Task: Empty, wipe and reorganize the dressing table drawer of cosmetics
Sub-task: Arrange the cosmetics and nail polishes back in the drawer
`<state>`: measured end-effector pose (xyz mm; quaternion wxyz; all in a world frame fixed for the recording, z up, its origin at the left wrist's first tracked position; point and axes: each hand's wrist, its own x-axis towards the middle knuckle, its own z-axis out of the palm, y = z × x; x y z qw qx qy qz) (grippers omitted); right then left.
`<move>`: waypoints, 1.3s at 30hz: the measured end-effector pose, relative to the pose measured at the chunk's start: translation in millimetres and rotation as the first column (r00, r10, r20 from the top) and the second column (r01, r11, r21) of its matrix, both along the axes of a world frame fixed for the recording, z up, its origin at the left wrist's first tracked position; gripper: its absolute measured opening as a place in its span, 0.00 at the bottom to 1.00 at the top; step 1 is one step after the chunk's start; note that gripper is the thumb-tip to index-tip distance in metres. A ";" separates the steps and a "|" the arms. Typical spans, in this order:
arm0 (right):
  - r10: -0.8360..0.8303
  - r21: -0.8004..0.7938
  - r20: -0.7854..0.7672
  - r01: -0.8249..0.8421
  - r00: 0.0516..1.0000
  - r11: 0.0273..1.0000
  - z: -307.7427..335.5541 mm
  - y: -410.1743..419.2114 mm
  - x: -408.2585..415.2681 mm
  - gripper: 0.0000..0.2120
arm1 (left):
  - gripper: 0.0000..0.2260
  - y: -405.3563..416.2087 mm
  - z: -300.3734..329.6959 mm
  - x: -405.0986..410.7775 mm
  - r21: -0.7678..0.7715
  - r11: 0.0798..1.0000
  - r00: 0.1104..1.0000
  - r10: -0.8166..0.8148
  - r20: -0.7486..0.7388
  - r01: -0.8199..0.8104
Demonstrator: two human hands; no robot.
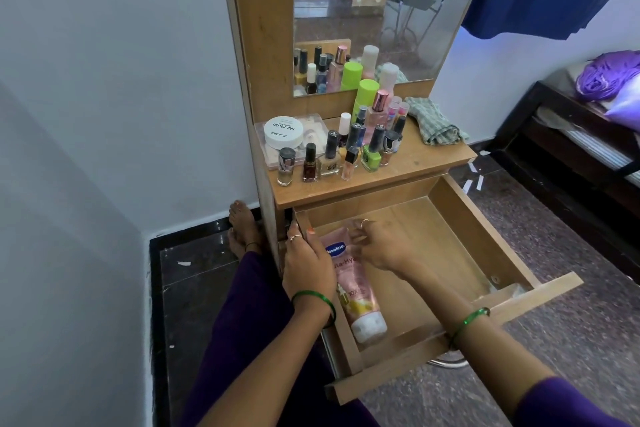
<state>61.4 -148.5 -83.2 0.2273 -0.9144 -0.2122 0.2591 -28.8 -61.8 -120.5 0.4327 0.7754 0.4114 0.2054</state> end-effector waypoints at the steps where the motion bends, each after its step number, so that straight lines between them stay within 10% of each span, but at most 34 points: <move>1: 0.014 -0.022 0.028 -0.014 1.000 1.000 -1.2 0.0 -0.2 0.18 | 0.18 0.2 -0.4 -0.3 0.003 1.000 1.000 0.000 0.001 0.000; 16: 0.330 -0.281 0.127 -0.285 0.935 0.916 -14.4 -0.7 -10.7 0.21 | 0.18 0.7 -3.0 -0.4 0.016 1.000 1.000 0.005 -0.014 -0.004; 34: -0.117 0.437 0.627 -0.224 0.770 0.871 168.9 39.8 26.0 0.06 | 0.17 -1.1 -0.9 -1.0 0.017 1.000 1.000 0.006 -0.006 -0.006; 39: -0.176 0.325 0.669 -0.071 0.722 0.943 174.6 45.3 82.9 0.09 | 0.18 -1.5 0.5 -3.0 0.031 1.000 1.000 0.008 0.010 -0.008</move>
